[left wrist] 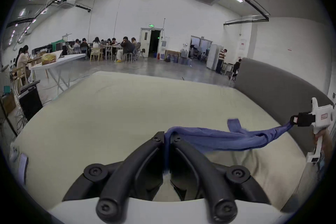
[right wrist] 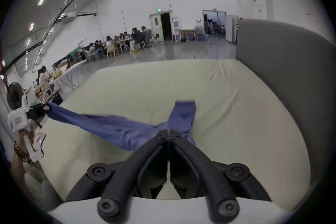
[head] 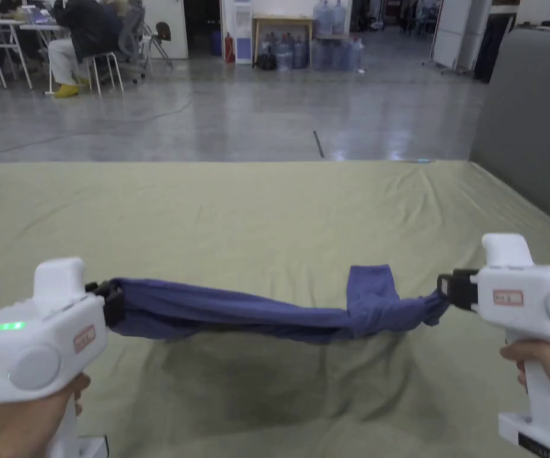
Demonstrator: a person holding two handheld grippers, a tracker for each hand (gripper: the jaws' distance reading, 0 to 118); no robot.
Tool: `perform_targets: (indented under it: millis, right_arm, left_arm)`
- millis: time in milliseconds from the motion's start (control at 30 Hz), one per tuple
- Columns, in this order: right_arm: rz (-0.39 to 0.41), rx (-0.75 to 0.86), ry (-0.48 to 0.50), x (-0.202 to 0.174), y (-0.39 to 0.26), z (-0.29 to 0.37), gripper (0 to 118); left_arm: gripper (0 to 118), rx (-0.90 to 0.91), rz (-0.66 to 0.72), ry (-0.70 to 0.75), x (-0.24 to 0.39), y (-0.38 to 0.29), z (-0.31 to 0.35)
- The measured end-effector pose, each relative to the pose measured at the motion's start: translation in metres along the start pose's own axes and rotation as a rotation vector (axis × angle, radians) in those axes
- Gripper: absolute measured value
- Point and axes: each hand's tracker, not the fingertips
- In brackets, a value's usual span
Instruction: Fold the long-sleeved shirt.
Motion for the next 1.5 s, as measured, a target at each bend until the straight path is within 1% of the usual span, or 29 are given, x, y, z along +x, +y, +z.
perform_targets:
  millis: [33,100,133,200,267,333,367,467,600,633,667,700,733,767,800,833,900,933,1000,1033,1067,1100,1133,1200,1233,1300,1467,1500]
  right_arm:
    - [-0.011,-0.044,0.014,-0.001,-0.025,0.008,3]
    - [-0.025,-0.124,0.011,-0.003,-0.075,0.02,3]
    - [-0.009,-0.177,0.015,-0.005,-0.1,0.026,3]
    - [0.011,-0.243,-0.009,-0.01,-0.142,0.036,3]
    - [-0.004,-0.29,-0.006,-0.006,-0.171,0.041,3]
    - [-0.025,-0.307,-0.011,-0.005,-0.187,0.05,3]
    - [-0.022,-0.322,-0.014,-0.004,-0.191,0.055,3]
    - [-0.005,-0.355,-0.041,-0.001,-0.2,0.054,3]
    - [0.046,-0.393,-0.067,-0.003,-0.202,0.041,3]
    - [0.048,-0.397,-0.066,-0.005,-0.202,0.041,4]
    - [0.046,-0.396,-0.06,-0.004,-0.2,0.041,15]
    - [0.037,-0.397,-0.055,-0.004,-0.197,0.043,69]
    - [0.034,-0.404,-0.064,-0.005,-0.192,0.046,110]
    - [0.04,-0.411,-0.077,-0.004,-0.189,0.049,118]
    - [0.051,-0.398,-0.092,-0.003,-0.184,0.053,118]
    - [0.074,-0.299,-0.108,-0.005,-0.173,0.063,118]
    - [0.043,-0.26,-0.153,-0.004,-0.158,0.073,118]
    - [0.032,-0.243,-0.152,-0.003,-0.15,0.077,117]
    - [-0.008,-0.214,-0.156,-0.003,-0.14,0.082,110]
    - [-0.028,-0.207,-0.148,0.0,-0.136,0.079,110]
    - [-0.043,-0.202,-0.129,0.0,-0.135,0.078,89]
    - [-0.039,-0.207,-0.138,-0.002,-0.136,0.076,27]
    - [-0.042,-0.213,-0.153,-0.004,-0.141,0.071,2]
    - [-0.024,-0.244,-0.133,-0.004,-0.146,0.064,2]
    - [-0.024,-0.246,-0.12,-0.005,-0.15,0.062,2]
    - [-0.022,-0.242,-0.115,-0.013,-0.149,0.063,2]
    - [-0.035,-0.241,-0.123,-0.025,-0.146,0.064,2]
    - [-0.041,-0.239,-0.121,-0.027,-0.145,0.065,2]
  left_arm:
    - [3,-0.028,0.002,-0.002,-0.002,-0.021,0.013]
    - [3,-0.081,-0.024,0.006,-0.003,-0.068,0.04]
    - [3,-0.123,-0.027,0.01,-0.006,-0.092,0.05]
    - [3,-0.19,-0.011,0.003,-0.011,-0.13,0.068]
    - [3,-0.226,0.002,0.016,-0.015,-0.152,0.083]
    - [3,-0.23,0.019,0.029,-0.019,-0.166,0.097]
    - [3,-0.231,0.031,0.032,-0.021,-0.17,0.102]
    - [3,-0.247,0.025,0.036,-0.021,-0.177,0.11]
    - [3,-0.273,0.009,0.035,-0.017,-0.182,0.101]
    - [5,-0.272,0.008,0.039,-0.016,-0.181,0.099]
    - [17,-0.279,0.019,0.034,-0.014,-0.18,0.098]
    - [78,-0.302,0.034,0.026,-0.014,-0.177,0.097]
    - [118,-0.324,0.044,0.041,-0.013,-0.173,0.095]
    - [118,-0.349,0.044,0.041,-0.013,-0.17,0.093]
    - [118,-0.286,0.06,-0.011,-0.012,-0.164,0.098]
    - [118,-0.233,0.027,0.012,-0.013,-0.153,0.093]
    - [118,-0.239,-0.01,0.033,-0.009,-0.134,0.085]
    - [118,-0.229,-0.022,0.028,-0.003,-0.134,0.104]
    - [110,-0.209,-0.02,0.023,0.003,-0.124,0.106]
    - [110,-0.202,-0.016,0.014,0.005,-0.12,0.106]
    - [86,-0.201,-0.011,0.014,0.004,-0.116,0.1]
    - [30,-0.193,-0.034,0.035,0.007,-0.114,0.095]
    - [0,-0.204,-0.047,0.048,0.01,-0.114,0.092]
    - [0,-0.217,-0.06,0.03,0.01,-0.116,0.086]
    - [0,-0.273,-0.003,-0.005,0.009,-0.12,0.082]
    - [0,-0.267,0.001,-0.003,0.011,-0.12,0.078]
    - [0,-0.279,-0.008,-0.009,0.013,-0.115,0.071]
    - [0,-0.252,-0.049,0.01,0.012,-0.109,0.068]
